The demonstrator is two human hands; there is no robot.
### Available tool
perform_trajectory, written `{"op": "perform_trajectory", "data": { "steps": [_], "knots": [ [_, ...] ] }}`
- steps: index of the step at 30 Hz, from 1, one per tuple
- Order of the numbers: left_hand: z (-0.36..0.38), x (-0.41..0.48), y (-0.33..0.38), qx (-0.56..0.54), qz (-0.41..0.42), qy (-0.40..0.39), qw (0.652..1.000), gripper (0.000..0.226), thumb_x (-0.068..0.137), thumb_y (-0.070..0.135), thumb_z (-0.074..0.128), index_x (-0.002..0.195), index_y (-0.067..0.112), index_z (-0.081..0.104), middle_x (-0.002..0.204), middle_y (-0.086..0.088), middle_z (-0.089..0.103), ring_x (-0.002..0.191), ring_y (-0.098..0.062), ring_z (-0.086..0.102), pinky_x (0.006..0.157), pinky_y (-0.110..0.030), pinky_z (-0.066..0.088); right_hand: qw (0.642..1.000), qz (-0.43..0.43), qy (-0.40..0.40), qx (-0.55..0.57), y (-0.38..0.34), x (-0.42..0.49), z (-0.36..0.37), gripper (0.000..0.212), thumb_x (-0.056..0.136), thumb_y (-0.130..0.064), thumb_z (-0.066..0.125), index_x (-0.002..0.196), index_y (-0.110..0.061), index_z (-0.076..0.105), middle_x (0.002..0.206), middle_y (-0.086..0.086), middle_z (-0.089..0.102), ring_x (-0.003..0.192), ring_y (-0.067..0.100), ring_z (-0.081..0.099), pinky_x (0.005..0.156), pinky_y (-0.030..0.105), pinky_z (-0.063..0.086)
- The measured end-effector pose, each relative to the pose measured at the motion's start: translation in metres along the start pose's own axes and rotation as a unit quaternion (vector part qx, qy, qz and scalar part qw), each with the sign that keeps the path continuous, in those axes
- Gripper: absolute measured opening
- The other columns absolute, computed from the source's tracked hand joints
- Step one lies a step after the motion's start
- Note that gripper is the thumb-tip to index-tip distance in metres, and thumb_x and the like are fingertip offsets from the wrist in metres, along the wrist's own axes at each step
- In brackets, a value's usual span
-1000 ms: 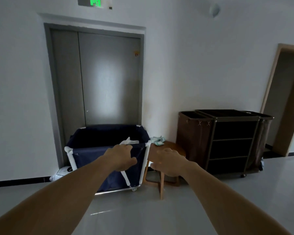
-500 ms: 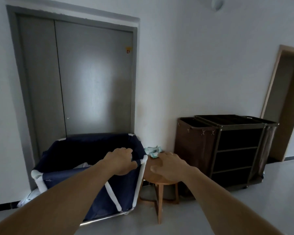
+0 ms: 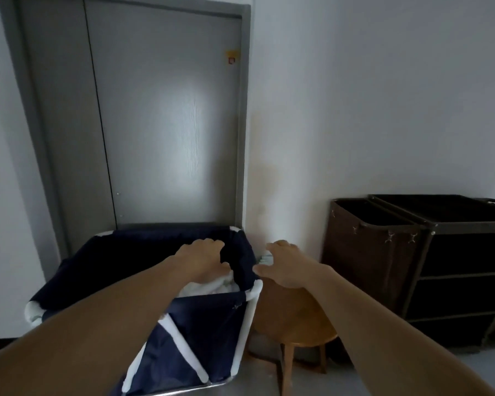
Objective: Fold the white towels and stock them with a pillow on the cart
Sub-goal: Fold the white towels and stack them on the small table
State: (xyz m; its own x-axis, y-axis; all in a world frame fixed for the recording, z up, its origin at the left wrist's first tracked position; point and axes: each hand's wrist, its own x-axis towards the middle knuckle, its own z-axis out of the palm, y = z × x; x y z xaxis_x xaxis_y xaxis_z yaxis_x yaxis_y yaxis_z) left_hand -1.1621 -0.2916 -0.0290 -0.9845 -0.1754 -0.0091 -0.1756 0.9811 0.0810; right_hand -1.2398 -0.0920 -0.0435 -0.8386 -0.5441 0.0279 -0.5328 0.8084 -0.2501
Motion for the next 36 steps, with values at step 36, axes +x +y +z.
{"op": "perform_trajectory", "data": {
  "steps": [36],
  "knots": [
    [0.202, 0.542, -0.201, -0.118, -0.15, -0.179, 0.965, 0.072, 0.091, 0.054, 0.052, 0.151, 0.018, 0.033, 0.15, -0.007, 0.041, 0.129, -0.028, 0.048, 0.102, -0.043, 0.045, 0.957, -0.082, -0.277, 0.017, 0.082, 0.61, 0.229, 0.085, 0.09, -0.057, 0.058, 0.156, -0.018, 0.024, 0.158, 0.011, 0.028, 0.143, 0.034, 0.03, 0.115, 0.05, 0.032]
  ]
}}
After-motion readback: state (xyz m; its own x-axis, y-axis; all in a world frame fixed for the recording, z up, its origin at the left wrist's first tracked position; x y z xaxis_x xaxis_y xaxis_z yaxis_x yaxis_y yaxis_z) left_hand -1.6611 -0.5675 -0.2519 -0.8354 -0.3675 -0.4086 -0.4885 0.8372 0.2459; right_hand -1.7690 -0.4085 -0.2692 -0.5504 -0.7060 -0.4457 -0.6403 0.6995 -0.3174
